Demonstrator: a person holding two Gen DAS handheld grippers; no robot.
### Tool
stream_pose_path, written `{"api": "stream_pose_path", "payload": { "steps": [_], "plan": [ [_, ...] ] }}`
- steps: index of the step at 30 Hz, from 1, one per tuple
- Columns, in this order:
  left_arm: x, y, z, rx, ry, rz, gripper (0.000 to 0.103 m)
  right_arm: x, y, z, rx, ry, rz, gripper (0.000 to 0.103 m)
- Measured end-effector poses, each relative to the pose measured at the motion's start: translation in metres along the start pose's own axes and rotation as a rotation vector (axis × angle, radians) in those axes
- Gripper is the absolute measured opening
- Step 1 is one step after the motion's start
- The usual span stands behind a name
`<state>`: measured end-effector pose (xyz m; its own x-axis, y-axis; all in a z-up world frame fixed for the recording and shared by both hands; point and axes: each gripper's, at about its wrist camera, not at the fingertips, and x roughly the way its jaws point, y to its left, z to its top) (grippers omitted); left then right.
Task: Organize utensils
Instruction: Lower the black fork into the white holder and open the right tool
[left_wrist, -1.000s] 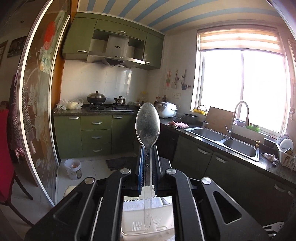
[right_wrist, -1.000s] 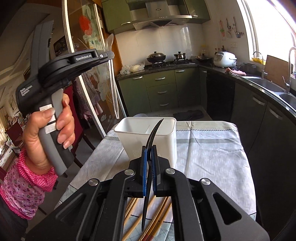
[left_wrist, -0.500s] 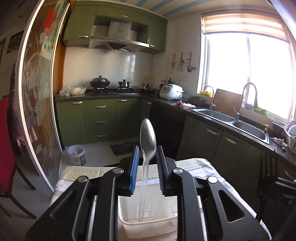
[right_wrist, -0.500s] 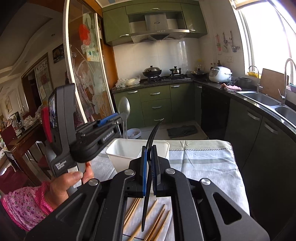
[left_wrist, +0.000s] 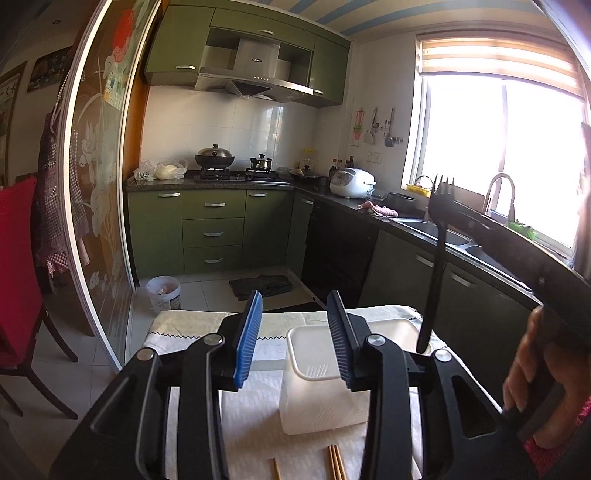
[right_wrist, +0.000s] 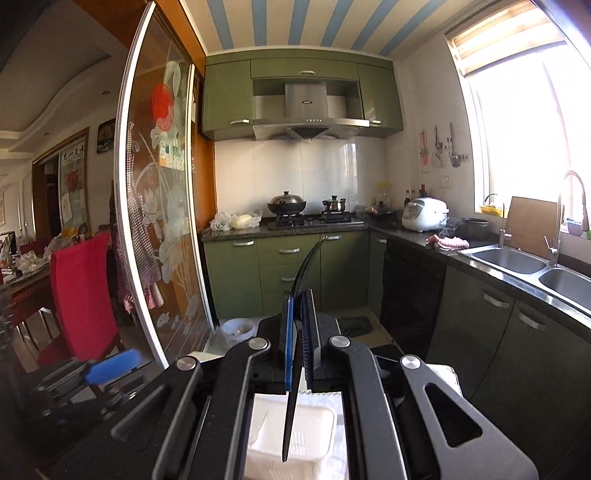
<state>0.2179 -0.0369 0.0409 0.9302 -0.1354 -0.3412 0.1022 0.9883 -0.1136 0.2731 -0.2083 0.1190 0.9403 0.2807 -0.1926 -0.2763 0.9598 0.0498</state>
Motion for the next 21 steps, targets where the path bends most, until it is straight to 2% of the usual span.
{"api": "stream_pose_path", "payload": {
  "steps": [3, 7, 12, 13, 14, 16, 21],
  "plan": [
    [-0.018, 0.002, -0.003, 0.033, -0.006, 0.023, 0.035, 0.032, -0.003, 0.001, 0.021, 0.020, -0.015, 0.006],
    [-0.032, 0.006, -0.008, 0.056, 0.001, 0.029, 0.035, 0.055, -0.009, -0.019, 0.061, 0.077, -0.017, 0.006],
    [-0.033, 0.006, -0.011, 0.043, 0.061, 0.013, 0.035, 0.046, -0.005, -0.046, 0.048, 0.089, -0.016, 0.006],
    [-0.031, 0.006, -0.012, 0.044, 0.079, 0.013, 0.035, 0.046, -0.002, -0.048, 0.037, 0.092, -0.018, 0.009],
    [-0.029, 0.005, -0.013, 0.043, 0.095, 0.014, 0.035, 0.044, 0.000, -0.051, 0.027, 0.093, -0.019, 0.018],
    [-0.027, 0.003, -0.017, 0.040, 0.131, 0.031, 0.035, 0.038, 0.003, -0.057, 0.015, 0.095, -0.021, 0.026],
    [-0.019, 0.003, -0.031, 0.046, 0.276, 0.069, 0.035, 0.011, 0.005, -0.060, 0.015, 0.083, -0.016, 0.026]
  ]
}}
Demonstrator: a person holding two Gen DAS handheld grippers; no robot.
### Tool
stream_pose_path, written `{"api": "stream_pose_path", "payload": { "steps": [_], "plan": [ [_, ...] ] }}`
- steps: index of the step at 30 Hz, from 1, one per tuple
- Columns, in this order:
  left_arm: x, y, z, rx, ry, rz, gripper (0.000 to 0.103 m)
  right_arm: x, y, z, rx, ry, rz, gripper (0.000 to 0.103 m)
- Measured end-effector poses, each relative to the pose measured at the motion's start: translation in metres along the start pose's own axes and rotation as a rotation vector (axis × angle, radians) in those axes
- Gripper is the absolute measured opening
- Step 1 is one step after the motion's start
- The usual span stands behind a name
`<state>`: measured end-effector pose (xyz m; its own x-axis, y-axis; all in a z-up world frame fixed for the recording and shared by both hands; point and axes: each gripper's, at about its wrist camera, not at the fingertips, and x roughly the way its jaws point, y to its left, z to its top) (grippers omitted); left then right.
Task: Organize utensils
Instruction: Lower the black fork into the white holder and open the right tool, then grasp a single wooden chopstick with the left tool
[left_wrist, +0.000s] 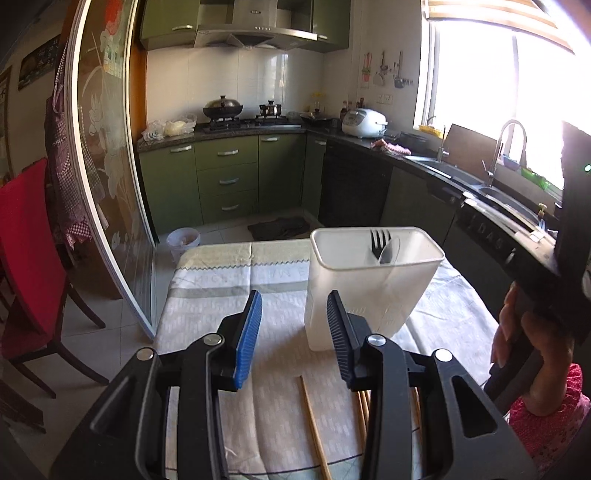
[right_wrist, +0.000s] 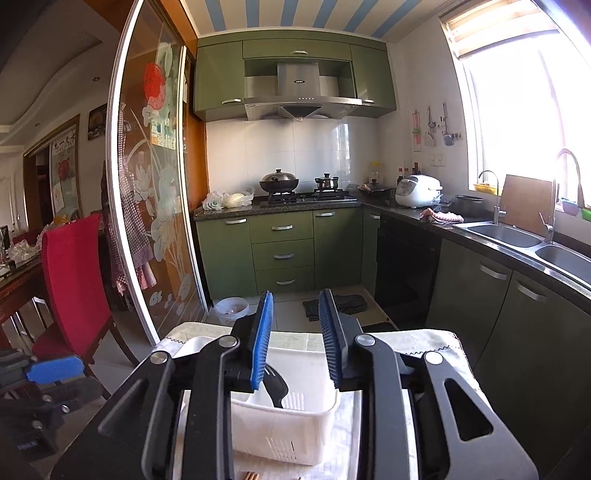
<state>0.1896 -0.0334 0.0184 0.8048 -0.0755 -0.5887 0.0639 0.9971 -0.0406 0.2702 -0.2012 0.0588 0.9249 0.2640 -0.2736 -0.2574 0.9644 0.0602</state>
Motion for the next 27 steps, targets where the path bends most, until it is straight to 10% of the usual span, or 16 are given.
{"api": "stream_pose_path", "payload": {
  "steps": [14, 27],
  "plan": [
    [0.082, -0.010, -0.081, 0.000, 0.503, 0.016, 0.037, -0.123, -0.034, -0.101, 0.000, 0.170, -0.061, 0.049],
    [0.115, -0.017, -0.095, -0.035, 0.623, 0.041, 0.024, -0.135, -0.058, -0.134, 0.056, 0.265, -0.071, 0.049]
  ]
}}
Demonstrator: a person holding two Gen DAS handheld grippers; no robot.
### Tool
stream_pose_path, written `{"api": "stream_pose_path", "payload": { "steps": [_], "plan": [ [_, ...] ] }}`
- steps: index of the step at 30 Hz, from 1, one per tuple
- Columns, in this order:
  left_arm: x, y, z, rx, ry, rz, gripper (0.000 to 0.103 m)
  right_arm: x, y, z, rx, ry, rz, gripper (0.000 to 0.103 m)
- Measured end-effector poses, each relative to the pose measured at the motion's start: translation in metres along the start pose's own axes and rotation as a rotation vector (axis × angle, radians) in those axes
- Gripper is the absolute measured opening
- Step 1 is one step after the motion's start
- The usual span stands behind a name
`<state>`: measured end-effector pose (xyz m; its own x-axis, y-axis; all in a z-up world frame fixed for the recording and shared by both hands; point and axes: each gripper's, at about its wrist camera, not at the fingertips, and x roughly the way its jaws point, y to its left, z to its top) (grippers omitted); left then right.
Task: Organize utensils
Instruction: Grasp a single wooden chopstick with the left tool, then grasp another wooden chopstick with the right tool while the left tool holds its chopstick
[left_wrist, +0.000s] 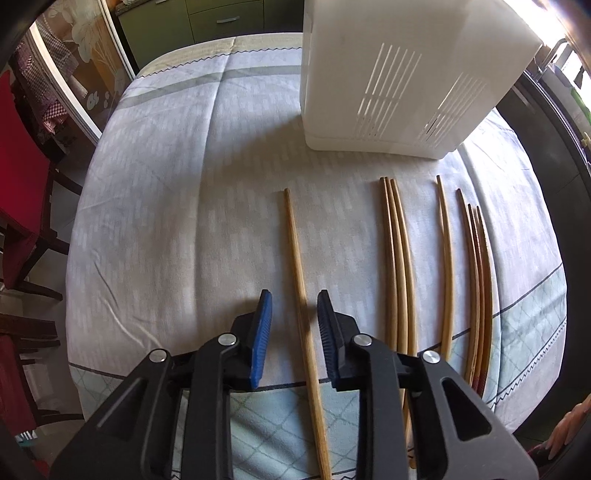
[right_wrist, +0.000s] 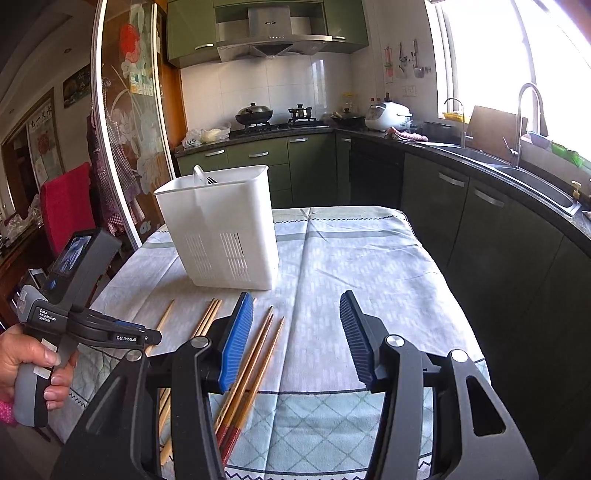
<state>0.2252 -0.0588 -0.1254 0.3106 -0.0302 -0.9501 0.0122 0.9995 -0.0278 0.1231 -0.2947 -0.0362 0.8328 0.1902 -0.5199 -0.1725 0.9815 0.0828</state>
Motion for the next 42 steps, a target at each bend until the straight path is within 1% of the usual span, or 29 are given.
{"api": "stream_pose_path", "payload": {
  "steps": [4, 12, 14, 16, 20, 23, 27, 31, 34, 36, 38, 42],
  "plan": [
    [0.001, -0.004, 0.004, 0.001, 0.005, 0.009, 0.016, -0.002, 0.002, 0.004, -0.001, -0.002, 0.002, 0.051],
    [0.003, -0.011, 0.014, 0.010, 0.014, 0.047, 0.015, -0.004, 0.002, 0.009, 0.004, 0.009, -0.001, 0.051],
    [0.003, -0.013, 0.014, 0.016, 0.020, 0.047, 0.013, -0.003, 0.001, 0.010, 0.002, 0.017, -0.002, 0.054],
    [0.001, -0.015, 0.012, 0.017, 0.027, 0.040, 0.007, -0.002, 0.000, 0.011, -0.002, 0.028, 0.001, 0.054],
    [-0.001, -0.016, 0.011, 0.004, 0.017, 0.017, 0.006, 0.007, -0.001, 0.013, 0.002, 0.067, 0.012, 0.054],
    [-0.012, -0.014, 0.011, 0.009, -0.032, 0.011, 0.006, 0.020, -0.004, 0.012, 0.026, 0.112, 0.034, 0.054],
    [-0.042, -0.010, 0.006, 0.018, -0.130, 0.009, 0.006, 0.045, -0.009, 0.007, 0.070, 0.206, 0.084, 0.054],
    [-0.079, -0.003, -0.003, 0.023, -0.258, 0.008, 0.006, 0.076, -0.010, 0.000, 0.114, 0.325, 0.139, 0.047],
    [-0.102, 0.002, -0.014, 0.021, -0.345, 0.004, 0.006, 0.096, -0.006, -0.005, 0.117, 0.395, 0.140, 0.041],
    [-0.114, 0.004, -0.021, 0.023, -0.390, 0.003, 0.006, 0.104, -0.002, -0.009, 0.107, 0.420, 0.119, 0.036],
    [-0.120, 0.005, -0.025, 0.026, -0.416, 0.000, 0.006, 0.112, 0.000, -0.011, 0.102, 0.441, 0.109, 0.031],
    [-0.127, 0.010, -0.032, 0.032, -0.447, -0.018, 0.006, 0.123, 0.003, -0.013, 0.096, 0.475, 0.085, 0.030]
  ]
}}
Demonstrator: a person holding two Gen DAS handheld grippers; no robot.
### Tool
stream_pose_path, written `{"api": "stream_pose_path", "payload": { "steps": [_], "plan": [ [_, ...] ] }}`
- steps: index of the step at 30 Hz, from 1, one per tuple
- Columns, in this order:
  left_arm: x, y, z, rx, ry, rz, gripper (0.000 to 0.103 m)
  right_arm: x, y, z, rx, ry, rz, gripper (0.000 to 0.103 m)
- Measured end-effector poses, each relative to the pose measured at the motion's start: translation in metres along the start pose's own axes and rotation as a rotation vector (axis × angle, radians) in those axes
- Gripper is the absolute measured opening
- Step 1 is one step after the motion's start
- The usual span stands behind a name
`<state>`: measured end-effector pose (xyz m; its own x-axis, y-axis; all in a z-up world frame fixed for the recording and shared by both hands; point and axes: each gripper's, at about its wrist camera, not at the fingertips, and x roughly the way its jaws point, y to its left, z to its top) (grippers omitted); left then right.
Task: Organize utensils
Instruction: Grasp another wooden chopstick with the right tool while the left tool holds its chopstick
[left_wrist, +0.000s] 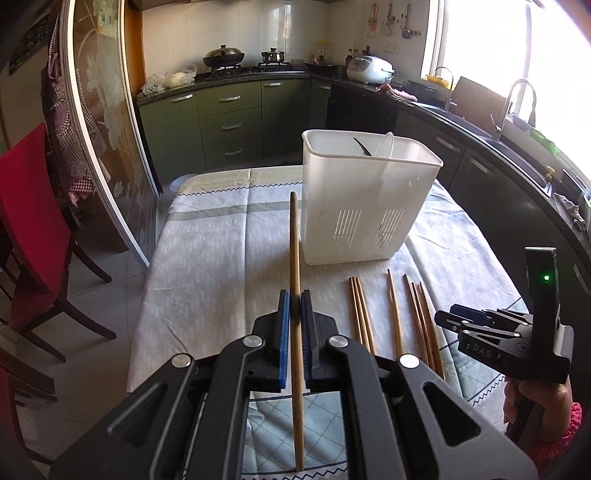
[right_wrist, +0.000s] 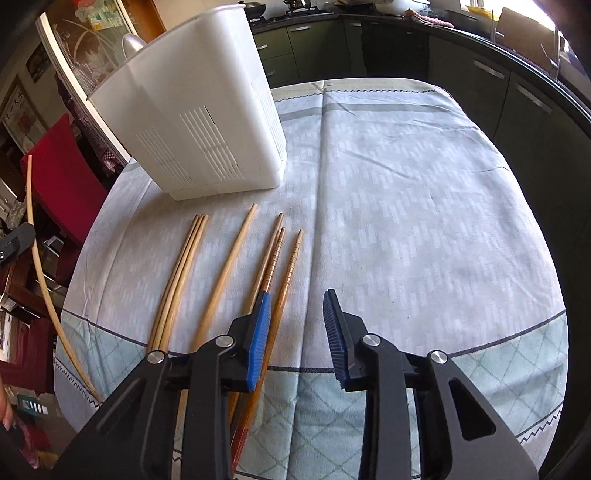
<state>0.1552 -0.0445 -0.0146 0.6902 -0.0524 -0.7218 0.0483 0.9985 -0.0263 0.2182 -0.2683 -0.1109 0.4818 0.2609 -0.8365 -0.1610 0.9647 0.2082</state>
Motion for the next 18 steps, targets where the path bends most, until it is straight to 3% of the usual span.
{"api": "stream_pose_path", "payload": {
  "steps": [2, 12, 18],
  "plan": [
    [-0.004, 0.001, -0.001, 0.001, -0.009, -0.007, 0.006, 0.005, 0.001, 0.000, -0.005, 0.018, -0.016, 0.026],
    [-0.006, 0.002, -0.005, 0.007, -0.021, -0.027, 0.006, 0.006, 0.010, 0.000, -0.016, 0.023, -0.040, 0.026],
    [-0.007, 0.003, -0.006, 0.009, -0.023, -0.031, 0.006, 0.012, 0.019, -0.003, -0.028, 0.040, -0.078, 0.020]
  ]
}}
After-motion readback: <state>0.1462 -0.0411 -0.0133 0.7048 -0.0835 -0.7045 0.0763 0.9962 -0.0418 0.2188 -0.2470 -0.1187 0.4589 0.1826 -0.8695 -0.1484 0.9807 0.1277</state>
